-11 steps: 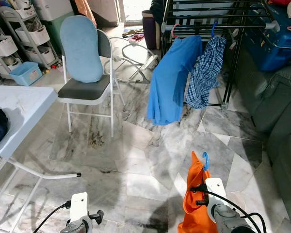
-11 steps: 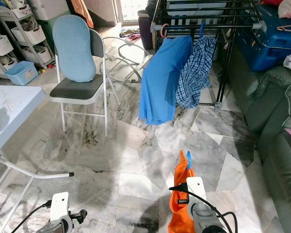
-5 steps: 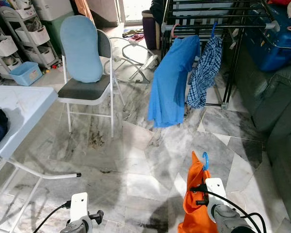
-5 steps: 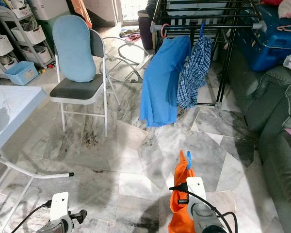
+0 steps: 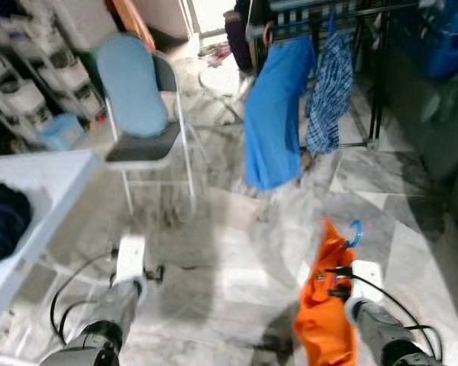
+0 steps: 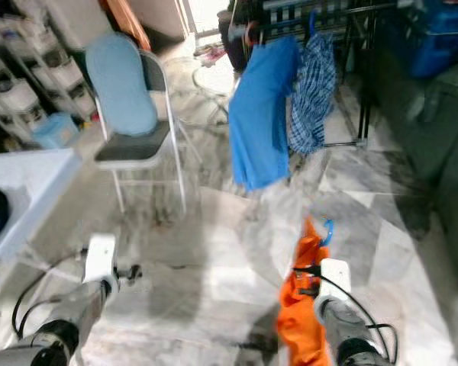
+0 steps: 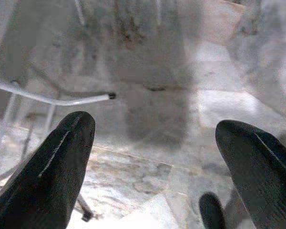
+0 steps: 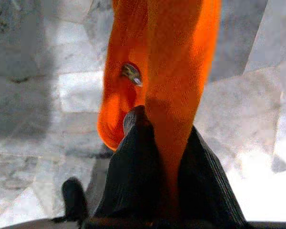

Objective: Hang hanger

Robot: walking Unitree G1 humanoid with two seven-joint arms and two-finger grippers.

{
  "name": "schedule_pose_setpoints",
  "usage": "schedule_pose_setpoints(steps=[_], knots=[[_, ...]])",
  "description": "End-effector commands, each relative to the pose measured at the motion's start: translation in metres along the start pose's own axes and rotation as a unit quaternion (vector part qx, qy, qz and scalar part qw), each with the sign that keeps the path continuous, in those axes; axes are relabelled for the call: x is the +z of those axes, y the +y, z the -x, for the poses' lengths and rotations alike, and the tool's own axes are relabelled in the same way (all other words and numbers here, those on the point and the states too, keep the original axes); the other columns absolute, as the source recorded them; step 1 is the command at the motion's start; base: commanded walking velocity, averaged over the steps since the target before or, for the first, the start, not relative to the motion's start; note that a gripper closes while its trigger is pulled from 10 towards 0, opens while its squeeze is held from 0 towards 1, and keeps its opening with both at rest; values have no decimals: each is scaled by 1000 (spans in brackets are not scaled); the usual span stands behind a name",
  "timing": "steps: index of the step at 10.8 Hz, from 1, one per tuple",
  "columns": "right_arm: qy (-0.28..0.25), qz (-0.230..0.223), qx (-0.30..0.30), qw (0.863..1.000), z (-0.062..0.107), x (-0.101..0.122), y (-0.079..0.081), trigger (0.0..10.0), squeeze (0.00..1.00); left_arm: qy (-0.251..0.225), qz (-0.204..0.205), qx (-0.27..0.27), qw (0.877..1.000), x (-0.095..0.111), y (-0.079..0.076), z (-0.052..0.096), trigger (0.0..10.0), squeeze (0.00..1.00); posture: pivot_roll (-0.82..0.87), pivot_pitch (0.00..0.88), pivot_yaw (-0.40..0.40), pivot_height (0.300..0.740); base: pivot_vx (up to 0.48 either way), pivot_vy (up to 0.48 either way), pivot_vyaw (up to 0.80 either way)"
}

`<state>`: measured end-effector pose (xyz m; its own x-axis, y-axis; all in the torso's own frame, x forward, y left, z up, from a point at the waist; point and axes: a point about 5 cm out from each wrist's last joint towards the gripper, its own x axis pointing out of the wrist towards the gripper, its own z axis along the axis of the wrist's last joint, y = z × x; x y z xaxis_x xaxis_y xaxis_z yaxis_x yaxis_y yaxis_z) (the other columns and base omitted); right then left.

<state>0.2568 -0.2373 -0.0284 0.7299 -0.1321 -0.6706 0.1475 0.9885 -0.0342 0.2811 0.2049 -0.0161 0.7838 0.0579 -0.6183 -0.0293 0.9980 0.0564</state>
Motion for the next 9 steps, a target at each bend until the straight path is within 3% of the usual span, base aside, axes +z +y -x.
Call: schedule_pose_setpoints(steps=[1,2,3,4,6,8,9], knots=[[-40,11,17,999,-3,20,13,10000,0,-40,-16,16,999,22,12,-1,10000,0,-255,0,224,740,0,0,0],[-56,19,18,998,-3,29,14,10000,0,-57,-18,12,998,30,11,-2,10000,0,-256,0,210,740,0,0,0],[-126,54,33,990,-2,69,15,10000,0,-135,-22,-12,991,62,0,-2,10000,0,-247,0,163,740,0,0,0],[-165,78,41,982,1,94,10,10000,0,-191,-27,-28,981,81,-8,2,10000,0,-233,0,109,740,0,0,0],[-196,94,38,975,6,118,5,10000,0,-251,-24,-32,967,99,-11,9,10000,0,-203,0,52,740,0,0,0],[-220,112,25,969,12,122,3,10000,0,-318,-43,-45,946,117,-12,25,10000,0,-192,0,45,740,0,0,0],[-240,113,19,964,23,110,2,10000,0,-359,-30,-59,931,120,-13,46,10000,0,-214,0,78,740,0,0,0]])
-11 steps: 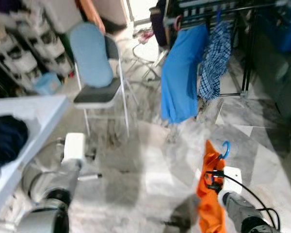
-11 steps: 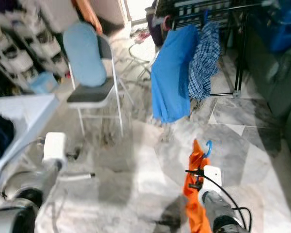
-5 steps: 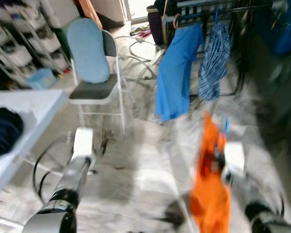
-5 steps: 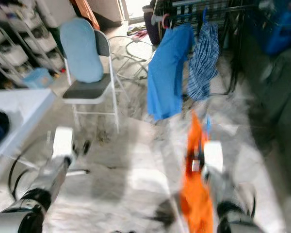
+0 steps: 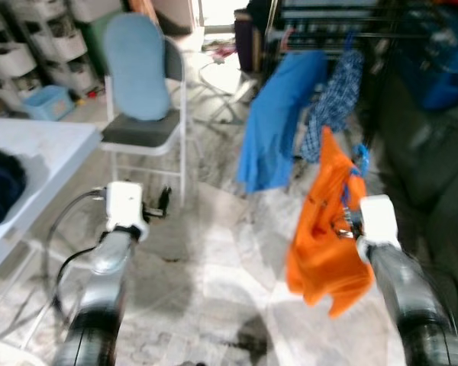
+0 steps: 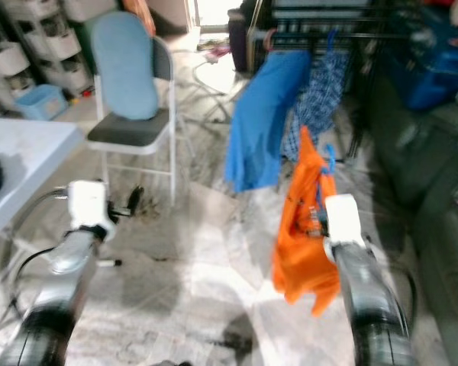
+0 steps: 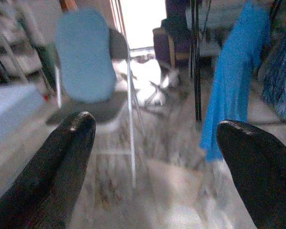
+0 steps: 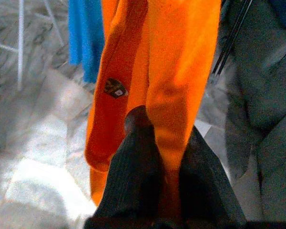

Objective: Hang hanger

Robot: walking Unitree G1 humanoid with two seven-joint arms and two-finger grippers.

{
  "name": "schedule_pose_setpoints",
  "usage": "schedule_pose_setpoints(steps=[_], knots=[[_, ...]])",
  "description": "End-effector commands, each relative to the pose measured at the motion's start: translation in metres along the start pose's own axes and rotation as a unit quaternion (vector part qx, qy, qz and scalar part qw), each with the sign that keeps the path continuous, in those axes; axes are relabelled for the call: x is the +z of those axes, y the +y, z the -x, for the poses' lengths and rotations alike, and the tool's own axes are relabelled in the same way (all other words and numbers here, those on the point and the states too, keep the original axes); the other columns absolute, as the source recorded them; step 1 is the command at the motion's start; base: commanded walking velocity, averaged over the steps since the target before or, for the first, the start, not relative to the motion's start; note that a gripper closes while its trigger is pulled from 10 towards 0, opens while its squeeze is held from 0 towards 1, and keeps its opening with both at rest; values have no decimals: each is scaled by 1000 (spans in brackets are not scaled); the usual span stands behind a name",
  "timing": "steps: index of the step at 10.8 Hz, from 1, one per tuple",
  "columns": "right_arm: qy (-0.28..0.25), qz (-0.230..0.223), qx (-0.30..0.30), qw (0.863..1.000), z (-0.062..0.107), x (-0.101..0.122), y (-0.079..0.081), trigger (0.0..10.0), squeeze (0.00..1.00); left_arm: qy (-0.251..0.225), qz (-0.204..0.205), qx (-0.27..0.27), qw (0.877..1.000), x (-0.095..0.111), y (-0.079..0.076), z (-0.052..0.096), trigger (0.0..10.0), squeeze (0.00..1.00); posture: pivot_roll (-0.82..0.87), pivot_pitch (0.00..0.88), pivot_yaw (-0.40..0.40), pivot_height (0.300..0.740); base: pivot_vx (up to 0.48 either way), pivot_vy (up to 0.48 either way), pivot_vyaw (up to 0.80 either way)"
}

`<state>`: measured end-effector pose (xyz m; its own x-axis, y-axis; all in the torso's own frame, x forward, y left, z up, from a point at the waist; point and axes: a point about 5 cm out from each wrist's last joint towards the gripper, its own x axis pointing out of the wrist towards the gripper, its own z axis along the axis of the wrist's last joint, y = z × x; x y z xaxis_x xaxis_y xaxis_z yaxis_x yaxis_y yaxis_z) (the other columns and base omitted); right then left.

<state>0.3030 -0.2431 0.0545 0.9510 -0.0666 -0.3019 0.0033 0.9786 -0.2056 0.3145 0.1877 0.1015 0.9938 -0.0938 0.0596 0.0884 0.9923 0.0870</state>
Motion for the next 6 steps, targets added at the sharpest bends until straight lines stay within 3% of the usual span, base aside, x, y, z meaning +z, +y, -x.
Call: schedule_pose_setpoints(steps=[1,2,3,5,6], knots=[[-25,5,-3,1000,-2,15,0,10000,0,-8,0,-11,1000,6,-2,-1,10000,0,-214,0,78,740,0,0,0],[-49,-13,-43,998,26,9,-7,10000,0,-11,17,9,1000,-1,-12,32,10000,0,-260,0,136,740,0,0,0],[-47,-23,-61,997,43,5,-10,10000,0,12,39,21,999,-10,-16,48,10000,0,-272,0,148,740,0,0,0],[-27,-26,-71,997,64,-3,-12,10000,0,27,66,13,997,-10,-26,58,10000,0,-284,0,159,740,0,0,-722],[-20,-25,-72,997,68,-2,-12,10000,0,26,69,-10,997,-5,-33,55,10000,0,-287,0,162,740,0,0,0]])
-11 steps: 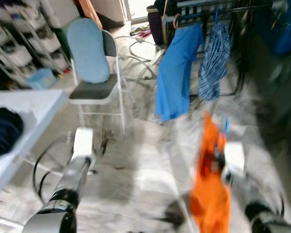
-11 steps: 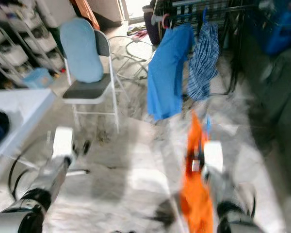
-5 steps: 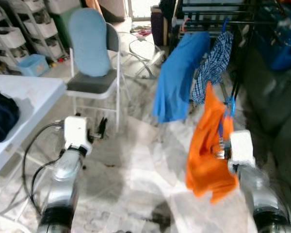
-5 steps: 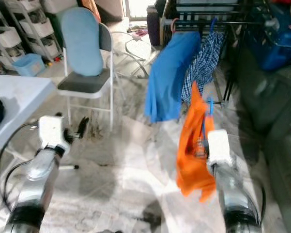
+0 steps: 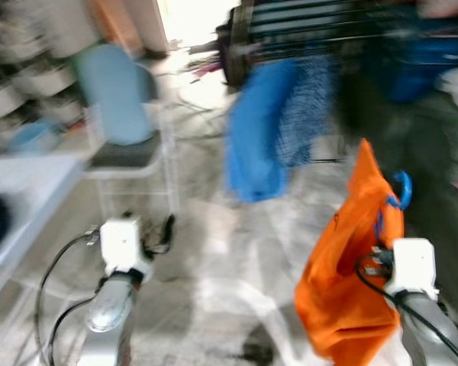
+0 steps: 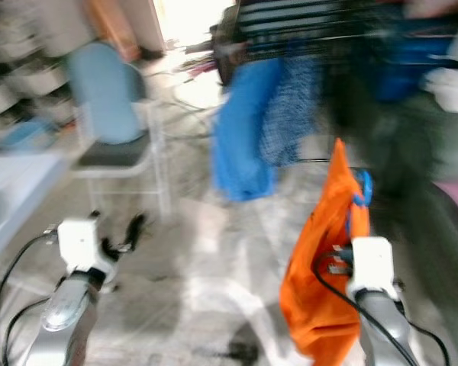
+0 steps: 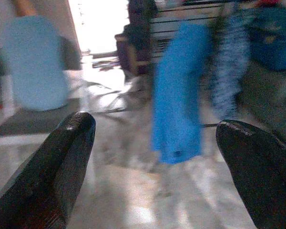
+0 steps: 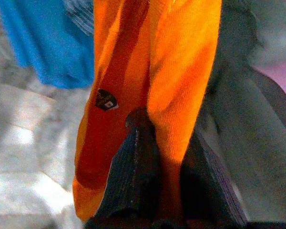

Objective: Hang hanger

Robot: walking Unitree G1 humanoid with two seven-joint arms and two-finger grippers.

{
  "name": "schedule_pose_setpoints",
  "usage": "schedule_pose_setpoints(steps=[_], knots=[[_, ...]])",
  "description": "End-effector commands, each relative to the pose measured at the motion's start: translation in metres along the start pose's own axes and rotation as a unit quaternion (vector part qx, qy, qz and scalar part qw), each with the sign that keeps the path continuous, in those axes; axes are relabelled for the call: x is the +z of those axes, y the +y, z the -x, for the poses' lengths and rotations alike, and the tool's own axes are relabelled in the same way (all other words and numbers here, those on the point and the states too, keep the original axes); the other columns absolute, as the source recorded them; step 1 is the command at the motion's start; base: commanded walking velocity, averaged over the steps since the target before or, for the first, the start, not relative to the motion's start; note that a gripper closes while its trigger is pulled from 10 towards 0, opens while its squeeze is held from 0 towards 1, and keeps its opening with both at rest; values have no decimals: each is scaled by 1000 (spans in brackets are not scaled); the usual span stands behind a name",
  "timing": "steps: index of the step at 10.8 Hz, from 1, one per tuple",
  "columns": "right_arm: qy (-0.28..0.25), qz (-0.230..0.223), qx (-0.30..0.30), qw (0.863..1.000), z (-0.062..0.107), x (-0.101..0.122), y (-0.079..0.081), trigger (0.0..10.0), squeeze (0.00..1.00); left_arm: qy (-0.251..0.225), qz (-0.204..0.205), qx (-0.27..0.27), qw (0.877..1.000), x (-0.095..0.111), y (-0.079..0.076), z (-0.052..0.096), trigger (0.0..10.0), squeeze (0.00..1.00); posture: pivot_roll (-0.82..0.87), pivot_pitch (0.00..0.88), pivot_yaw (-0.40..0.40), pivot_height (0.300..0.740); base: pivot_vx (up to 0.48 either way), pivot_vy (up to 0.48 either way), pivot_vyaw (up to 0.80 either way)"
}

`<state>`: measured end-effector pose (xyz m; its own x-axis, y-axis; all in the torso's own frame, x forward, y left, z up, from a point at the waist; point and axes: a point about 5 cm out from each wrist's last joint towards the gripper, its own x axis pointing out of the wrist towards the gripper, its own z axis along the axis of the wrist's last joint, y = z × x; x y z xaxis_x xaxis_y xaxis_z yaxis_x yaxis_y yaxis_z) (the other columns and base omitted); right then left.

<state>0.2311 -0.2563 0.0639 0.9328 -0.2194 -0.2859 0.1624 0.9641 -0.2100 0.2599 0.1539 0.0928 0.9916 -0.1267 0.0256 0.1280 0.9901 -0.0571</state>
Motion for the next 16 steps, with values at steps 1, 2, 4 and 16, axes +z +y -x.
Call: schedule_pose_setpoints(steps=[1,2,4,16], knots=[[-27,0,5,1000,-1,17,4,10000,0,10,0,-2,1000,1,3,1,10000,0,-291,0,164,740,0,0,0],[-24,1,2,1000,0,20,3,10000,0,12,5,-2,1000,3,4,-1,10000,0,-297,0,168,740,240,0,0],[-16,5,2,1000,0,20,5,10000,0,16,10,-6,1000,5,1,-4,10000,0,-303,0,170,740,251,0,0],[5,-6,34,999,-9,19,37,10000,0,50,30,-10,998,-9,-7,-12,10000,0,-308,0,177,740,399,191,0]])
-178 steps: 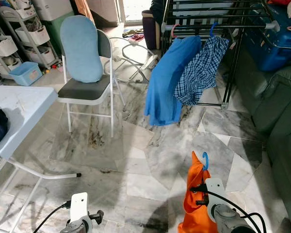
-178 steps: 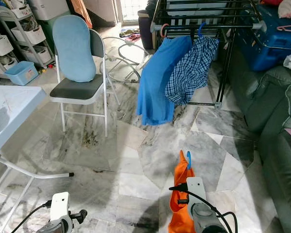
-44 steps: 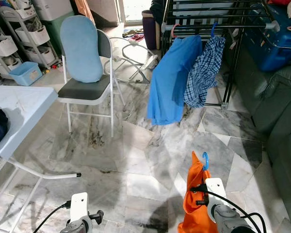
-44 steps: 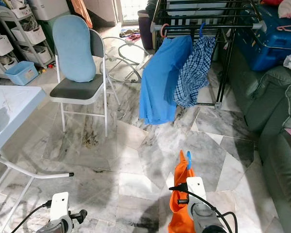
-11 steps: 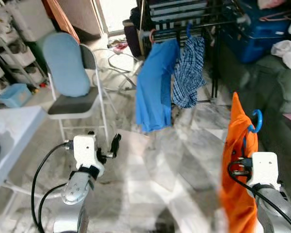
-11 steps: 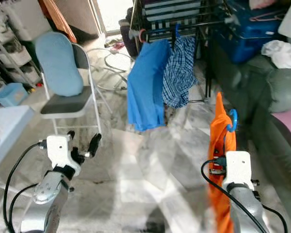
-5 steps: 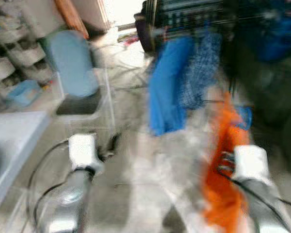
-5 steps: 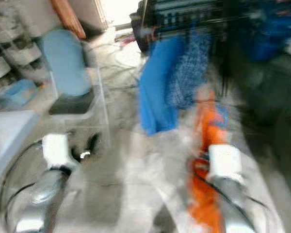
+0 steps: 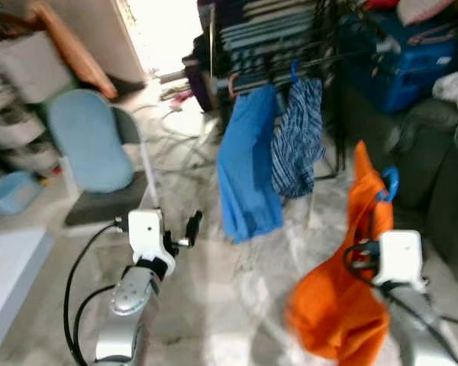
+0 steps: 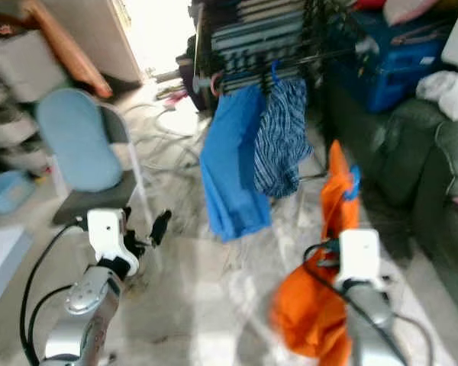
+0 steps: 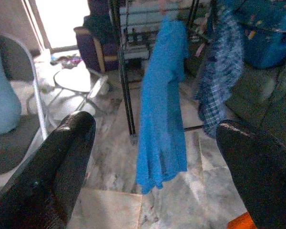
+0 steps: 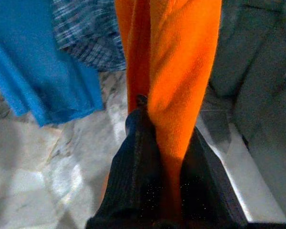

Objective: Hang hanger

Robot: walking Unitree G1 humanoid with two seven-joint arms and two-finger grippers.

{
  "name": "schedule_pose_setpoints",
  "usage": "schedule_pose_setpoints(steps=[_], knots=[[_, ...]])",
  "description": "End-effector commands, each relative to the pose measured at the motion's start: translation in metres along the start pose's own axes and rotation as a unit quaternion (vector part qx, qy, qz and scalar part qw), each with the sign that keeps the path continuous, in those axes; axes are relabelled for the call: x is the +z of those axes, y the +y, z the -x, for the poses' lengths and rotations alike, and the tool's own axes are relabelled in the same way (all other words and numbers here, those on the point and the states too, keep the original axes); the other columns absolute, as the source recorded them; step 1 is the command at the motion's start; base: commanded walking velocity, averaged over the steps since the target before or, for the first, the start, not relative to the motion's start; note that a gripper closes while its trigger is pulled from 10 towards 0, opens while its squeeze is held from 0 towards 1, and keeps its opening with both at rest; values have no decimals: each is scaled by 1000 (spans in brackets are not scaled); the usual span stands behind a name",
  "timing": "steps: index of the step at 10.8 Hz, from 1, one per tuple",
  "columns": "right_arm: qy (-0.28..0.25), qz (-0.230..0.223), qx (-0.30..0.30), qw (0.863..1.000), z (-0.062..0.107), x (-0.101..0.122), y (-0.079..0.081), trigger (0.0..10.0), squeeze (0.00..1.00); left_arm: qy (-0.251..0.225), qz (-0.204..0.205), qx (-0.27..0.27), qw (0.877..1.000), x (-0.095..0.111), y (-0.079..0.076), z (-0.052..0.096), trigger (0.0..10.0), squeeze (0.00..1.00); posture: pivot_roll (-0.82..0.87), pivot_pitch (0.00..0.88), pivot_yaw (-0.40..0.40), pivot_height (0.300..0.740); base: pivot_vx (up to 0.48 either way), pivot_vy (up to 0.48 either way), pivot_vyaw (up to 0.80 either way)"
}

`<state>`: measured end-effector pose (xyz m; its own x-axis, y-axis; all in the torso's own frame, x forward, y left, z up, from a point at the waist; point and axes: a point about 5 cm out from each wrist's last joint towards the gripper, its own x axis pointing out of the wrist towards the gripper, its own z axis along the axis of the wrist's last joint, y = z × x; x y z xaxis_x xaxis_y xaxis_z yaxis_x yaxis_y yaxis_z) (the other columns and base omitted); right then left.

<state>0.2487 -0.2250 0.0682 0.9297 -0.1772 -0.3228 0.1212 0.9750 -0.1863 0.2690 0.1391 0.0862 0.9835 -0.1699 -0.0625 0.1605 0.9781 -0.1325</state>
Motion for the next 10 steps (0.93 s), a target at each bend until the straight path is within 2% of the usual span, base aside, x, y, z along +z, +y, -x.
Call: schedule_pose_setpoints(steps=[1,3,5,6,7,8,10], knots=[[-3,1,16,1000,-2,3,5,10000,0,10,1,25,1000,-2,7,-3,10000,0,-294,0,150,740,0,0,0],[10,21,42,999,-10,3,11,10000,0,7,4,63,998,0,12,-5,10000,0,-247,0,79,740,0,0,0],[17,35,65,997,-28,12,21,10000,0,-18,-18,65,998,11,15,-9,10000,0,-185,0,31,740,0,0,0],[20,35,81,996,-29,14,29,10000,0,-25,-30,67,997,17,16,-10,10000,0,-169,0,38,740,0,0,0],[16,39,103,994,-30,10,42,10000,0,-19,-30,84,996,15,22,-4,10000,0,-162,0,49,740,0,0,0],[28,22,94,995,-34,2,44,10000,0,-12,-34,85,996,10,22,2,10000,0,-133,0,67,740,0,0,0],[26,8,76,997,-34,-1,45,10000,0,-4,-32,76,997,8,20,5,10000,0,-142,0,98,740,0,0,0]])
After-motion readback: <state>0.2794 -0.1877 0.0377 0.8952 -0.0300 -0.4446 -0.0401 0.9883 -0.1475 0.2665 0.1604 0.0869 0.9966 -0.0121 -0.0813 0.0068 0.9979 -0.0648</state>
